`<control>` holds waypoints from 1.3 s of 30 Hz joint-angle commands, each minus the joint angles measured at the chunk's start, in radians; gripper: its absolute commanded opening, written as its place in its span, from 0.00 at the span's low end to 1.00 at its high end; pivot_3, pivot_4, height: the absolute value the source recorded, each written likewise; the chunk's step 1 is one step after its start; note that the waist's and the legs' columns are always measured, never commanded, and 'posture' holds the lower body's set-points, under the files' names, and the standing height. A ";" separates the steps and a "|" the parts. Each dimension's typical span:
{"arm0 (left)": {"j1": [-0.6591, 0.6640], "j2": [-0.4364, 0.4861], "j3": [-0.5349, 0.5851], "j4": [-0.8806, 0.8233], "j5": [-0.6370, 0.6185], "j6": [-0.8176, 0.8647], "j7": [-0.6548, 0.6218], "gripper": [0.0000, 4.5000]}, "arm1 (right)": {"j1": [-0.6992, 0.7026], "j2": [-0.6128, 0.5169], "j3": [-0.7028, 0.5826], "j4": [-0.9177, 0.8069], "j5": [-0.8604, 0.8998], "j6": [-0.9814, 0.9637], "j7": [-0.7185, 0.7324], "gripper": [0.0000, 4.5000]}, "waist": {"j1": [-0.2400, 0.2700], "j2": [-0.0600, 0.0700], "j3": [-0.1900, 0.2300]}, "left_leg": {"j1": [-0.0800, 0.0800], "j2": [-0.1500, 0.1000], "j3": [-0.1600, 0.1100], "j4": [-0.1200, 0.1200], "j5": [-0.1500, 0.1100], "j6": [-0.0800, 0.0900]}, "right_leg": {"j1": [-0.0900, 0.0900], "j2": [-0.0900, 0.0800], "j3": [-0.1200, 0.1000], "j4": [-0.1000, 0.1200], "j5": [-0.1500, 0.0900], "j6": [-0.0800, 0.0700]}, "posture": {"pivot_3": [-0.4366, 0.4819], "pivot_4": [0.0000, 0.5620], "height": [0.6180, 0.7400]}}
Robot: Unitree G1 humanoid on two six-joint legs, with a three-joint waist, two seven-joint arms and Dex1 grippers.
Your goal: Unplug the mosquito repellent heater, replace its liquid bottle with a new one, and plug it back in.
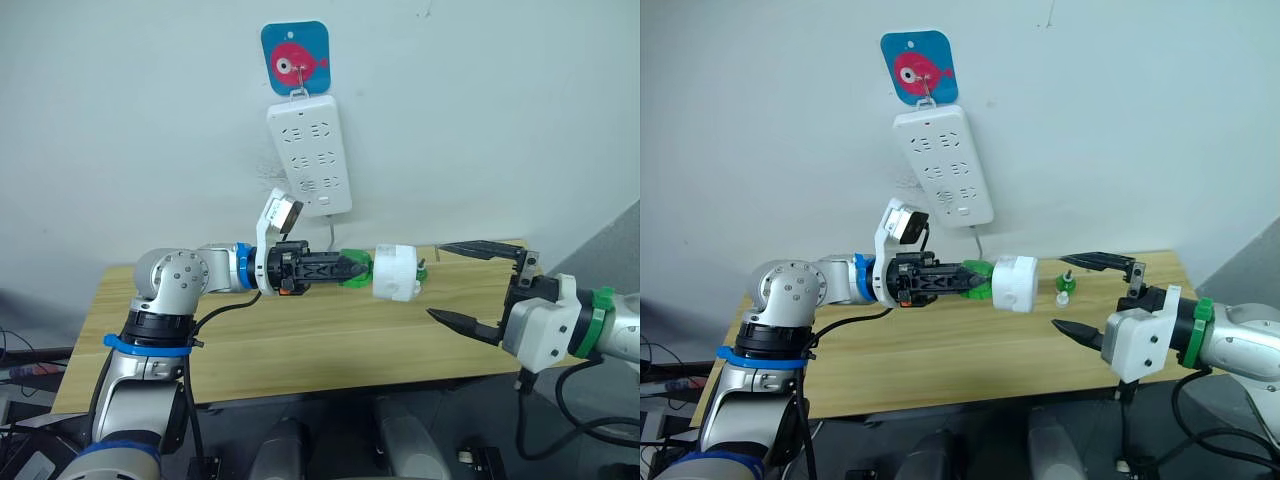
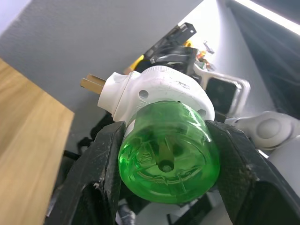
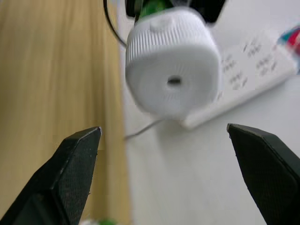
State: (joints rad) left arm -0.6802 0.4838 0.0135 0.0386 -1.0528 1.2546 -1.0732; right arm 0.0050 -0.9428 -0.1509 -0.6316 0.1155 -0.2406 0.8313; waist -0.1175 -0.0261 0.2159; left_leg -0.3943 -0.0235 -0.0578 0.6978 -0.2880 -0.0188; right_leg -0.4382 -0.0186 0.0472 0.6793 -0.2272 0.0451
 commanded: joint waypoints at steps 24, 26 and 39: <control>-0.055 0.019 -0.003 0.039 0.022 0.011 -0.068 0.52 | -0.170 0.081 0.101 0.111 -0.025 -0.127 0.005 1.00 | -0.022 0.001 -0.002 | 0.000 0.000 -0.002 0.000 0.000 0.000 | 0.000 -0.001 -0.001 0.000 0.000 0.000 | 0.20 0.27 1.00; -0.052 0.026 -0.009 0.038 0.040 -0.006 -0.081 0.52 | -0.108 0.053 0.069 0.079 0.087 -0.033 0.040 1.00 | -0.021 0.001 -0.002 | 0.000 0.000 -0.003 0.000 0.000 0.001 | 0.001 -0.001 -0.001 0.000 0.000 0.000 | 0.20 0.27 1.00; 0.073 0.057 -0.164 -0.079 0.351 -0.519 -0.256 0.52 | -0.026 -0.357 -0.120 0.076 1.731 1.048 -0.398 1.00 | -0.021 0.003 -0.003 | 0.003 0.001 -0.001 -0.001 -0.001 0.002 | 0.005 -0.001 0.000 -0.001 0.000 -0.001 | 0.20 0.28 1.00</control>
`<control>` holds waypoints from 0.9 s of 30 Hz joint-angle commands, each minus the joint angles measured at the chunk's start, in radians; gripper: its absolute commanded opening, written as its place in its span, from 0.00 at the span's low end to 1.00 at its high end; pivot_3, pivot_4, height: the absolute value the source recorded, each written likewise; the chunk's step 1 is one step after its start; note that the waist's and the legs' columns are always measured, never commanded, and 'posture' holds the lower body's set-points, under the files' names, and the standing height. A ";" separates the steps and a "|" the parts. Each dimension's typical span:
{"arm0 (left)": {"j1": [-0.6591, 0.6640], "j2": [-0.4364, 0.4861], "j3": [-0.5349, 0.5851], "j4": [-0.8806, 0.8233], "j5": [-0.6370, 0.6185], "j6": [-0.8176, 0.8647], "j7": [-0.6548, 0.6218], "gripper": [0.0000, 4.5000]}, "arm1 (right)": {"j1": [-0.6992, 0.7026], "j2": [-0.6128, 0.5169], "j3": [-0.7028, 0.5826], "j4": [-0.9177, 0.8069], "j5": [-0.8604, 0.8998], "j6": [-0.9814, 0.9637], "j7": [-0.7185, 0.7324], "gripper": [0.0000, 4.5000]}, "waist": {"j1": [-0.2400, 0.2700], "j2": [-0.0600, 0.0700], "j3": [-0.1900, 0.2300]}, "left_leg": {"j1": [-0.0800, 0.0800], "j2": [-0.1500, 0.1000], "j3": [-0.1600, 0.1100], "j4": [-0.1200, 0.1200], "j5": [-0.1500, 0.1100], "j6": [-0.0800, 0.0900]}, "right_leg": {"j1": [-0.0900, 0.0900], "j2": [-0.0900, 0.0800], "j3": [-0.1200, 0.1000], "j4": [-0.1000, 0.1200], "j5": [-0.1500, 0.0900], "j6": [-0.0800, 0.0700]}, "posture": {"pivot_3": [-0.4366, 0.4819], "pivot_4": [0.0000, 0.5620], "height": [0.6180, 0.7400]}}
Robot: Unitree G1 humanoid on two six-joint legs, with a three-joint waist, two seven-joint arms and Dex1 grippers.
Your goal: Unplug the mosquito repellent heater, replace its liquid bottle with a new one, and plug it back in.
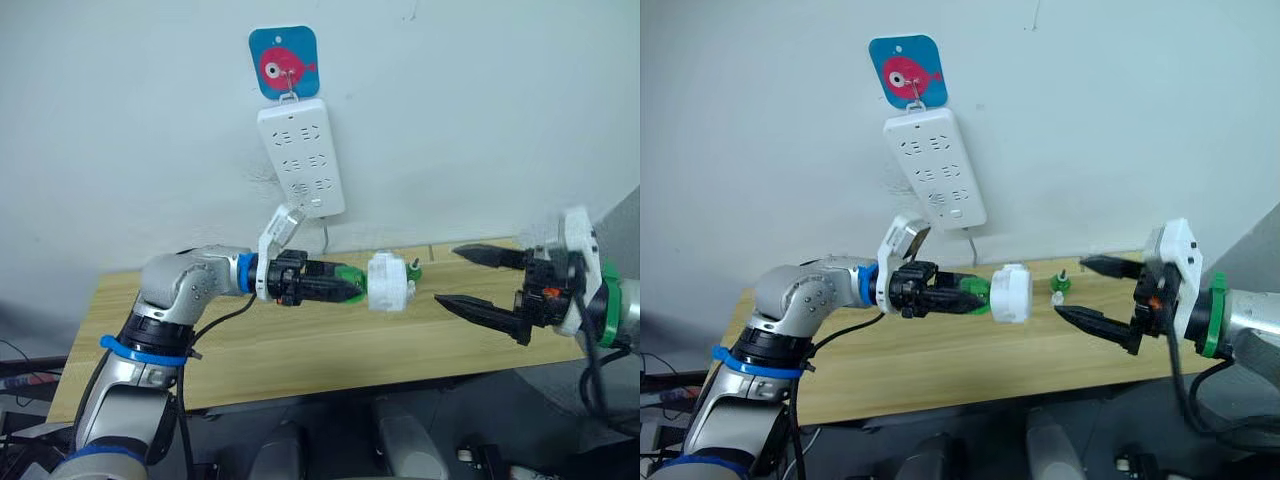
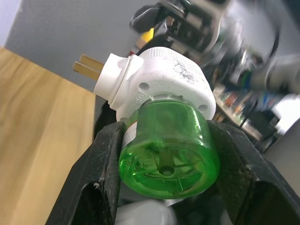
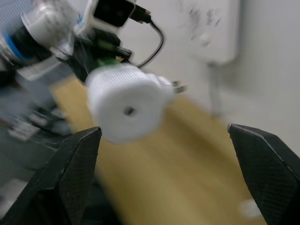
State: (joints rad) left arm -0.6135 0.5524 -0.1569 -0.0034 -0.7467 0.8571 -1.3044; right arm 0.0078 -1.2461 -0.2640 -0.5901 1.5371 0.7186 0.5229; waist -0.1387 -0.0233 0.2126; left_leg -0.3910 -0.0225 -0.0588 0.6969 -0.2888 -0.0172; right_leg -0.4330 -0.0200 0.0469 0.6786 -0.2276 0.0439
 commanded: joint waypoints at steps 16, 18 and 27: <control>0.064 -0.037 0.009 -0.118 0.064 -0.213 -0.039 0.52 | -0.300 0.197 0.237 0.231 0.435 0.317 -0.238 1.00 | 0.000 -0.001 -0.001 | -0.001 0.000 0.004 0.000 0.000 0.001 | 0.000 0.002 0.000 -0.002 0.000 0.001 | 0.22 0.28 1.00; 0.068 -0.040 0.006 -0.122 0.065 -0.214 -0.037 0.52 | -0.312 0.221 0.244 0.240 0.435 0.331 -0.245 1.00 | 0.000 -0.001 -0.001 | -0.001 0.000 0.004 0.000 0.000 0.001 | 0.000 0.002 0.000 -0.002 0.000 0.001 | 0.24 0.28 1.00; 0.086 -0.055 0.009 -0.126 0.069 -0.236 -0.034 0.52 | -0.345 0.322 0.280 0.285 0.435 0.379 -0.296 1.00 | 0.001 -0.001 -0.001 | -0.002 0.000 0.002 0.000 0.000 0.001 | 0.000 0.002 0.000 -0.002 0.000 0.001 | 0.25 0.27 1.00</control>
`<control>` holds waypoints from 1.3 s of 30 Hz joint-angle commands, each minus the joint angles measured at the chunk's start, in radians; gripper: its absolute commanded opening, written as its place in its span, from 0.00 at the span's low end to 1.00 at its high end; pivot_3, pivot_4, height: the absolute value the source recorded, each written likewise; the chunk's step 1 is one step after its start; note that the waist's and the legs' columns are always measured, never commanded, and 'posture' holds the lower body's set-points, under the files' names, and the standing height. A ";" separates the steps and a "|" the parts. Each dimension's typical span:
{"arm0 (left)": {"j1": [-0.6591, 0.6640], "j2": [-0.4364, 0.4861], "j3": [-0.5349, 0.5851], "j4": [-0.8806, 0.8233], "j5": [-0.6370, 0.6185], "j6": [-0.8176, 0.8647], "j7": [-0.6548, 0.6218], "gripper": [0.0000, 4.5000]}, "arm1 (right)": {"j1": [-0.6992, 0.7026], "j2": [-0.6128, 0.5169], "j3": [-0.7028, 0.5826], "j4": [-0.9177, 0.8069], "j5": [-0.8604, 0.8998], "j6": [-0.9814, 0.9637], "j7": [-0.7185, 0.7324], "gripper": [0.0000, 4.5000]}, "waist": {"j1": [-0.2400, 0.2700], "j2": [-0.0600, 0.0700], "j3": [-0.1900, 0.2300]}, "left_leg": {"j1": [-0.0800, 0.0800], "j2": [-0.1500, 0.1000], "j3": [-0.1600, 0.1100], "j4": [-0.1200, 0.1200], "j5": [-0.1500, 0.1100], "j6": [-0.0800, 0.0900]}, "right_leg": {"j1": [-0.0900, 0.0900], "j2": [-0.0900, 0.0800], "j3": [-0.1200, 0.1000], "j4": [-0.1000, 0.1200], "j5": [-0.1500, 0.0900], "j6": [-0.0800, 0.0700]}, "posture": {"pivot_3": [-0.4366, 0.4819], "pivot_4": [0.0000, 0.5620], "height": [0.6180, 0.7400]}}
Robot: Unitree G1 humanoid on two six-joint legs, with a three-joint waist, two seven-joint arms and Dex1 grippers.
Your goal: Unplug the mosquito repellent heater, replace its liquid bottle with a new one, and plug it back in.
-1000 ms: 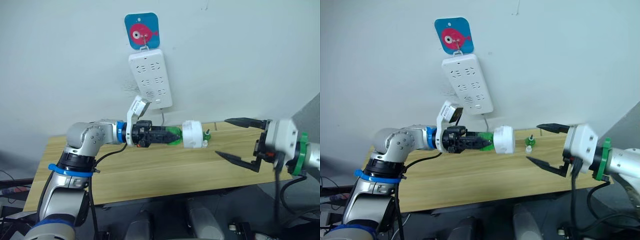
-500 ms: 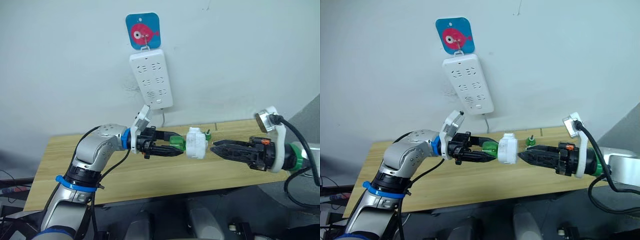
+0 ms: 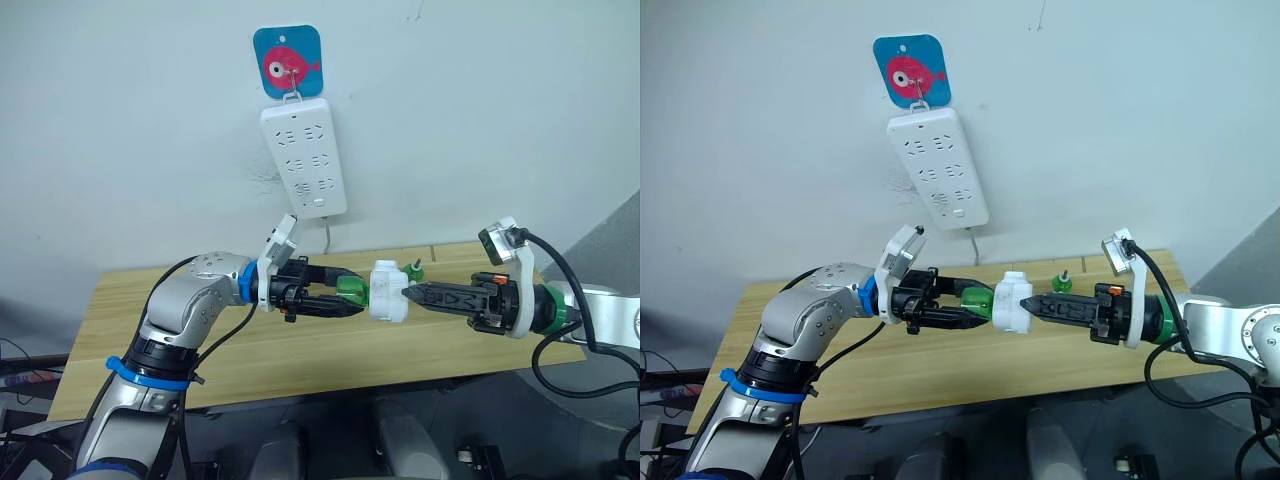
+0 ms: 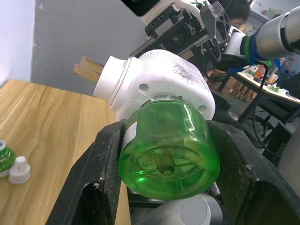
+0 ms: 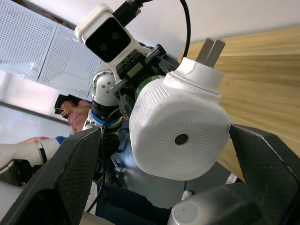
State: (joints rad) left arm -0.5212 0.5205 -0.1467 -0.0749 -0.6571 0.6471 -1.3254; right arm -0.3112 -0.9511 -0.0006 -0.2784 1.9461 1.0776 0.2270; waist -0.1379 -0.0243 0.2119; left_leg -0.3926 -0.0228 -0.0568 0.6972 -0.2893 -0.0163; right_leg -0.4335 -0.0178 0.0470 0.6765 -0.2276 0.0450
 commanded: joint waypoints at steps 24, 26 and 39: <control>-0.005 -0.018 0.003 -0.066 -0.023 -0.040 -0.009 0.52 | 0.037 0.002 -0.065 0.017 0.026 0.092 0.069 1.00 | 0.002 0.000 0.000 | 0.000 0.000 0.001 0.000 0.000 0.000 | 0.000 0.001 0.000 0.000 0.000 0.000 | 0.26 0.25 1.00; -0.009 -0.022 0.005 -0.066 -0.024 -0.038 -0.006 0.52 | 0.028 0.017 -0.057 0.019 0.026 0.095 0.067 1.00 | 0.002 0.000 0.000 | 0.000 0.000 0.001 0.000 0.000 0.000 | 0.000 0.000 0.000 0.000 0.000 0.000 | 0.26 0.25 1.00; -0.005 -0.037 -0.001 -0.105 -0.033 -0.016 0.016 0.52 | -0.032 0.125 -0.034 0.037 0.026 0.095 0.021 1.00 | 0.002 0.000 0.000 | 0.000 0.000 0.000 0.000 0.000 0.000 | 0.000 0.000 0.000 0.000 0.000 0.000 | 0.26 0.25 1.00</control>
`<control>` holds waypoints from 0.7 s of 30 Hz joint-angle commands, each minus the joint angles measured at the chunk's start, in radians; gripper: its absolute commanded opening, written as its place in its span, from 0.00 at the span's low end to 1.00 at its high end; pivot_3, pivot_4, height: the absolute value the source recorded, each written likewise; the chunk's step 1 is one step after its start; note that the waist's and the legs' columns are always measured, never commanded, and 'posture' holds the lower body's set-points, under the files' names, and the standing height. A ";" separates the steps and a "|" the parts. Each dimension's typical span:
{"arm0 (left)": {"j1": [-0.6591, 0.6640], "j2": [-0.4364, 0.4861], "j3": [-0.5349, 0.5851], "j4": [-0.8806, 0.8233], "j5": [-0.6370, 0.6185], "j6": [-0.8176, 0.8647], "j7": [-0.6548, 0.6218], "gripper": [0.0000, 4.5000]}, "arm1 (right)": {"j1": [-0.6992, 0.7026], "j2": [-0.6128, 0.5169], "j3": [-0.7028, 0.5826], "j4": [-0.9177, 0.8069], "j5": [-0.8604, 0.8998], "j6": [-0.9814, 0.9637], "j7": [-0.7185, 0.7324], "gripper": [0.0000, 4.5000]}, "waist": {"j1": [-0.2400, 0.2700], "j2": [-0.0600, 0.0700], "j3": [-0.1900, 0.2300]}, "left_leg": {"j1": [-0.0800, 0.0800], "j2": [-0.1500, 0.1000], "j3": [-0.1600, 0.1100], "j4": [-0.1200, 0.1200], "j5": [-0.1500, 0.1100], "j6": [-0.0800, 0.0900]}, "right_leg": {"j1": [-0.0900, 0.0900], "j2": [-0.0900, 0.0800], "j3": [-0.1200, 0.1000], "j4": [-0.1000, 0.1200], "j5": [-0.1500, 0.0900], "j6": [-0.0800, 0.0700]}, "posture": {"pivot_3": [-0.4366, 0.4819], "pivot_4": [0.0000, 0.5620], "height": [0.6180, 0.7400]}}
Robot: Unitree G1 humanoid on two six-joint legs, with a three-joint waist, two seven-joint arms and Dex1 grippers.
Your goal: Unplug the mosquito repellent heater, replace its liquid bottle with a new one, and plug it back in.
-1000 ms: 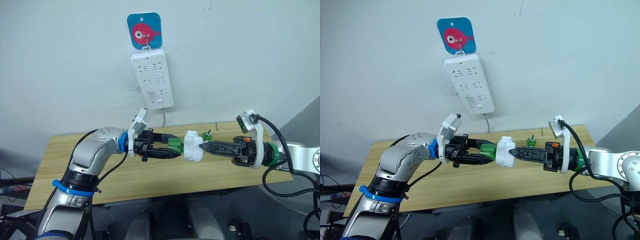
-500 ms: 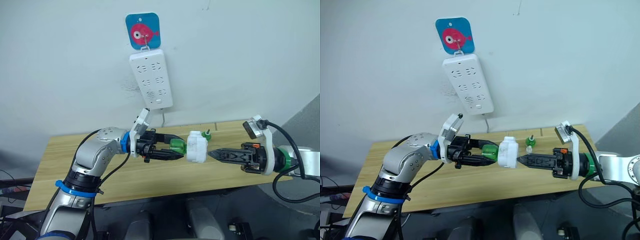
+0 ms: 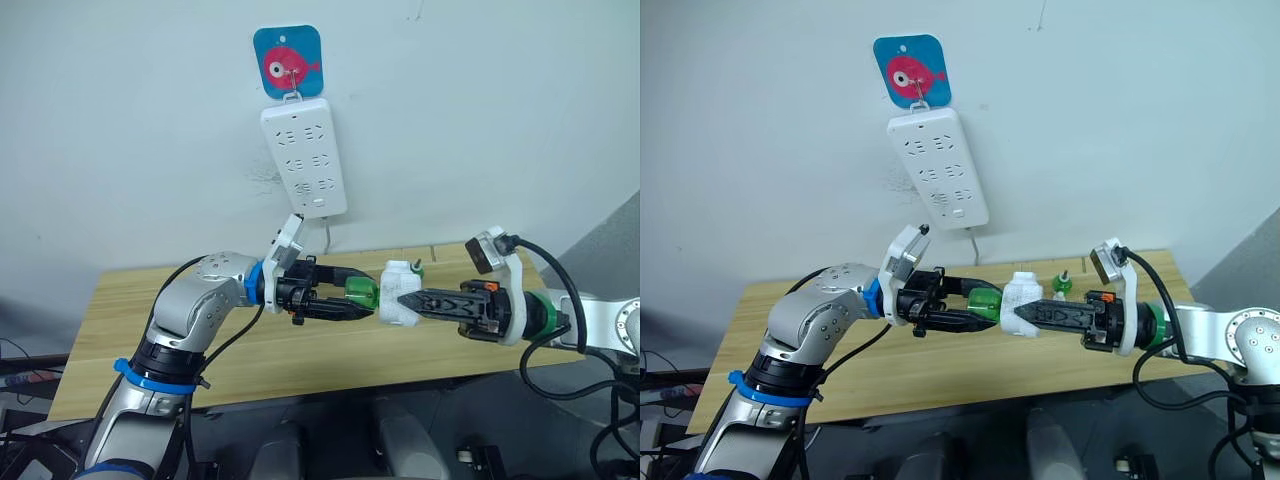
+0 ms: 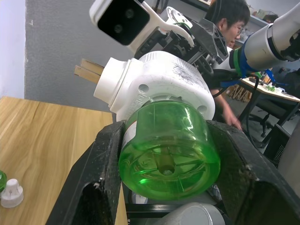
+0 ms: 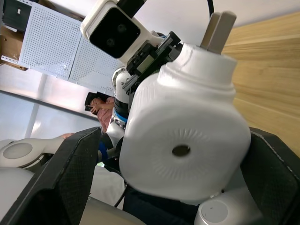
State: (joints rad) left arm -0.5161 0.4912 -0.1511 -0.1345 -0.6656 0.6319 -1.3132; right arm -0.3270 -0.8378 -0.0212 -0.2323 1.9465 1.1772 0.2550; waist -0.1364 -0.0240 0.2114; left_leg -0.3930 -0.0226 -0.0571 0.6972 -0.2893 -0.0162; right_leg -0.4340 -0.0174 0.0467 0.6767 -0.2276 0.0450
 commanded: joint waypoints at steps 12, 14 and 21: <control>-0.009 -0.013 -0.004 -0.062 0.002 -0.032 0.026 0.52 | -0.025 0.059 -0.020 -0.003 0.026 -0.001 -0.040 0.70 | 0.001 0.000 0.000 | 0.000 0.000 0.000 0.000 0.000 0.000 | 0.000 0.000 0.000 0.000 0.000 0.000 | 0.28 0.26 1.00; -0.006 -0.002 -0.011 -0.051 0.037 -0.087 0.008 0.60 | -0.023 0.062 -0.026 0.001 0.026 0.000 -0.045 0.70 | 0.001 0.000 0.000 | 0.000 0.000 0.000 0.000 0.000 0.000 | 0.000 0.000 0.000 0.000 0.000 0.000 | 0.28 0.26 1.00; 0.009 0.020 -0.033 0.028 0.215 -0.408 -0.050 1.00 | -0.022 0.048 -0.051 0.040 0.026 0.026 -0.058 0.70 | 0.006 0.000 0.000 | 0.000 0.000 0.001 0.000 0.000 0.000 | 0.000 0.000 0.000 0.000 0.000 0.000 | 0.29 0.27 1.00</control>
State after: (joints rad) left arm -0.5073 0.5090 -0.1894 -0.1035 -0.4774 0.2950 -1.3541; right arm -0.3353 -0.7787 -0.0286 -0.1826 1.9460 1.1940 0.1925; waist -0.1299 -0.0239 0.2114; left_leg -0.3929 -0.0227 -0.0564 0.6970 -0.2894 -0.0162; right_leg -0.4340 -0.0175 0.0469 0.6766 -0.2276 0.0449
